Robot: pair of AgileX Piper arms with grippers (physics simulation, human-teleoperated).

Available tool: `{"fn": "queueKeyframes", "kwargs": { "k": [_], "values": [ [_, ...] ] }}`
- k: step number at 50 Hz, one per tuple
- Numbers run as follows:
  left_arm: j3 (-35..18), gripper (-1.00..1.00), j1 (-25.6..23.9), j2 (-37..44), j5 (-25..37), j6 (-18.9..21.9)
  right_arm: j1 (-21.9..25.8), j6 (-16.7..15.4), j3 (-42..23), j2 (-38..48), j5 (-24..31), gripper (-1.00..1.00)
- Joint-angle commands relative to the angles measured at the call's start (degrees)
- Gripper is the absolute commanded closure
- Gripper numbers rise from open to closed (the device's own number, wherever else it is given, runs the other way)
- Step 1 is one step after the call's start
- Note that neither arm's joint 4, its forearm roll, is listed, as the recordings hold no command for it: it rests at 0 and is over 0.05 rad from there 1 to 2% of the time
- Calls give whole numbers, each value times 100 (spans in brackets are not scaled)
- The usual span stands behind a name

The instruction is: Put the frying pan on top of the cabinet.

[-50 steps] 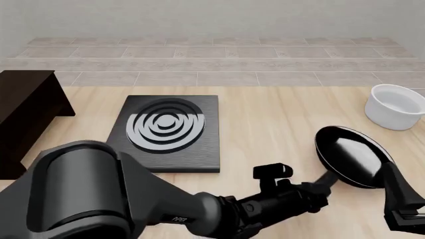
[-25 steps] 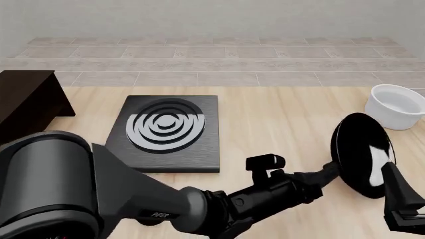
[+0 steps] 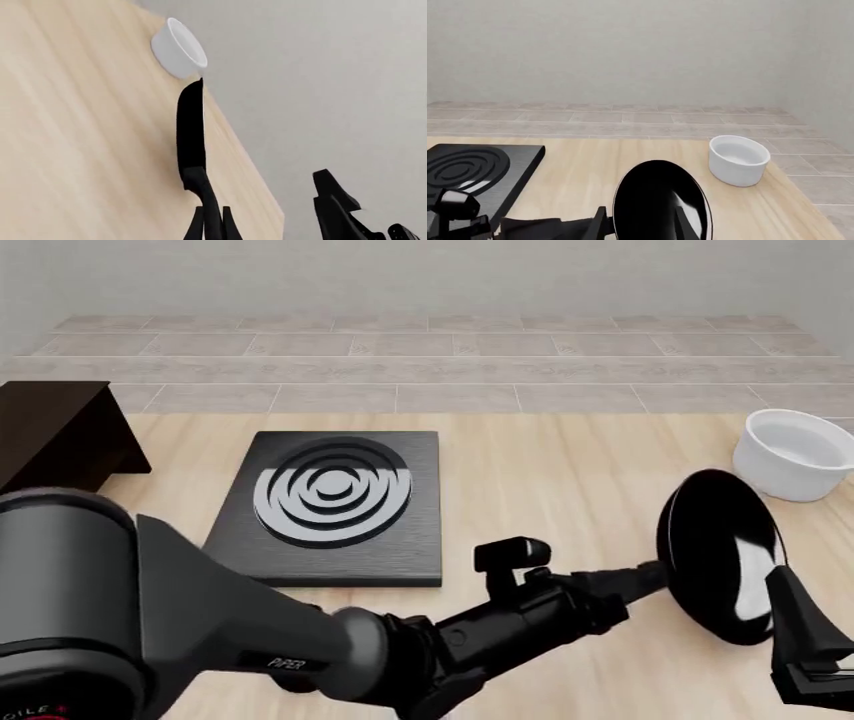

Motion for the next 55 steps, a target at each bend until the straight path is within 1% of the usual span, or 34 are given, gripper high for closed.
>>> {"fn": "queueKeyframes", "kwargs": {
  "k": [1,4,6,13,18,26,34,35,36,38,39,41,42,44,45,47,53,54,55],
  "values": [
    [45,100,104,-330,-145,15,4,-9,0,0,-2,-100],
    [61,100,135,-341,-175,-61,4,-9,0,0,-3,-100],
    [94,100,190,-337,-276,-206,7,-13,0,0,-4,-100],
    [176,100,263,-518,-295,-247,5,-13,0,0,-3,-100],
    [227,100,435,-592,-355,-355,3,-6,0,1,0,-100],
    [340,100,590,-830,-341,-350,4,-8,0,2,-1,-100],
    [464,100,809,-1121,-351,-496,12,-16,-1,1,0,-100],
    [475,100,862,-1179,-318,-485,13,-18,-1,1,-1,-100],
    [497,100,897,-1180,-366,-558,13,-18,-1,1,-1,-100],
    [520,100,986,-1269,-329,-523,10,-18,-1,1,1,-100],
    [540,100,1008,-1271,-374,-586,11,-22,-1,1,1,-100],
    [578,100,1126,-1419,-308,-527,10,-23,-2,0,0,-100],
    [610,100,1173,-1438,-358,-611,10,-22,-2,1,0,-100],
    [630,100,1216,-1527,-323,-584,14,-25,-2,1,0,-100],
    [655,100,1349,-1595,-313,-635,16,-30,-3,1,0,-100],
    [650,100,1370,-1620,-280,-620,18,-31,-3,1,0,-100],
    [735,100,1644,-1866,-222,-651,21,-33,-4,2,8,-100],
    [762,100,1782,-1990,-148,-616,20,-31,0,-4,9,-100],
    [778,100,1811,-2017,-154,-638,20,-30,0,-4,10,-100]
  ]
}}
